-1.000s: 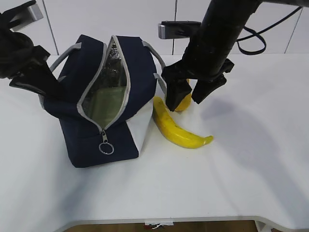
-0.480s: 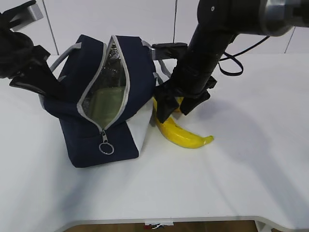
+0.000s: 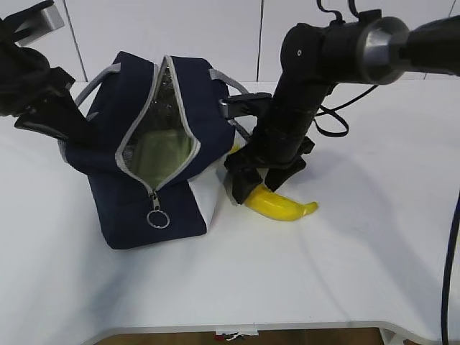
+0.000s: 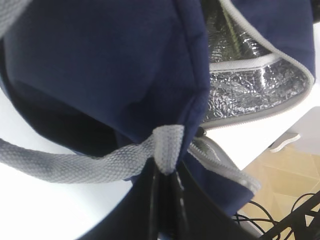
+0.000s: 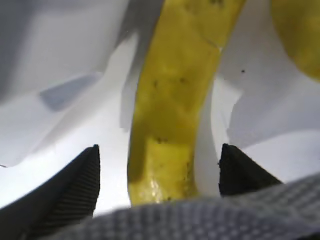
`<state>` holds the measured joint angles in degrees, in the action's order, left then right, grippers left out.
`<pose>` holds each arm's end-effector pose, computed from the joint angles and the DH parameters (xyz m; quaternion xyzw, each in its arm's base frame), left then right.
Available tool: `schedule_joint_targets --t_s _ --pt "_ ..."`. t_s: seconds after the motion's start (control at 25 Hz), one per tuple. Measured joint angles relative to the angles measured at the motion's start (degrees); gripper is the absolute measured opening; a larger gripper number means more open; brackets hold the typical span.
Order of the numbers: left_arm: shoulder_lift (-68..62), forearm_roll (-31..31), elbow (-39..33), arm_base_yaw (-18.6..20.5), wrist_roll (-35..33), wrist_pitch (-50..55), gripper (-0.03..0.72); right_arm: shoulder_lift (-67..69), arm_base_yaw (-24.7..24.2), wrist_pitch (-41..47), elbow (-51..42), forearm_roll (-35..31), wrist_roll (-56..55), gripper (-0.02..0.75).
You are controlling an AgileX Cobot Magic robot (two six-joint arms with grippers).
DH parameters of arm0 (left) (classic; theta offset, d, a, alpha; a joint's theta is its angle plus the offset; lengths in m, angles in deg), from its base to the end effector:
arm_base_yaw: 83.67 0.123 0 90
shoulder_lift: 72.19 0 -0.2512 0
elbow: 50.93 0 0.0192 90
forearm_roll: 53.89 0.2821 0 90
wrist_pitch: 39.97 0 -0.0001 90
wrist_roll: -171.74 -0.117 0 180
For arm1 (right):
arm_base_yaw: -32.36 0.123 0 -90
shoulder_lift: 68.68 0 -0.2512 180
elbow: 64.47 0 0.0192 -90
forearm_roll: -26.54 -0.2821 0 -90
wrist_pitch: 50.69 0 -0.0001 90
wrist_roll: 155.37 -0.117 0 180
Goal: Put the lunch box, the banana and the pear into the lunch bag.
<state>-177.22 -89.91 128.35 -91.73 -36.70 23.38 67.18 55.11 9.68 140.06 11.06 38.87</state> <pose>0.3570 -0.1127 0.2119 0.1903 0.9341 -0.2677 0.1399 0.4212 0.2061 0.1009 -0.2586 0.9556 0.1266 0.0625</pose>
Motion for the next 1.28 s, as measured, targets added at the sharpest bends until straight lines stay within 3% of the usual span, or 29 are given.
schedule_joint_targets --t_s 0.16,0.4,0.72,0.92,1.28 --pt "0.0 0.0 0.0 0.0 0.0 -0.1 -0.001 0.0 0.0 0.2 0.0 0.0 0.0 0.570" --pt "0.0 0.0 0.0 0.0 0.0 -0.1 -0.001 0.9 0.0 1.6 0.0 0.0 0.0 0.448" --pt "0.0 0.0 0.0 0.0 0.0 -0.1 -0.001 1.2 0.0 3.8 0.0 0.0 0.0 0.408" --pt "0.0 0.0 0.0 0.0 0.0 -0.1 -0.001 1.2 0.0 7.1 0.1 0.0 0.0 0.328" --pt "0.0 0.0 0.0 0.0 0.0 -0.1 -0.001 1.6 0.0 9.1 3.8 0.2 -0.3 0.313"
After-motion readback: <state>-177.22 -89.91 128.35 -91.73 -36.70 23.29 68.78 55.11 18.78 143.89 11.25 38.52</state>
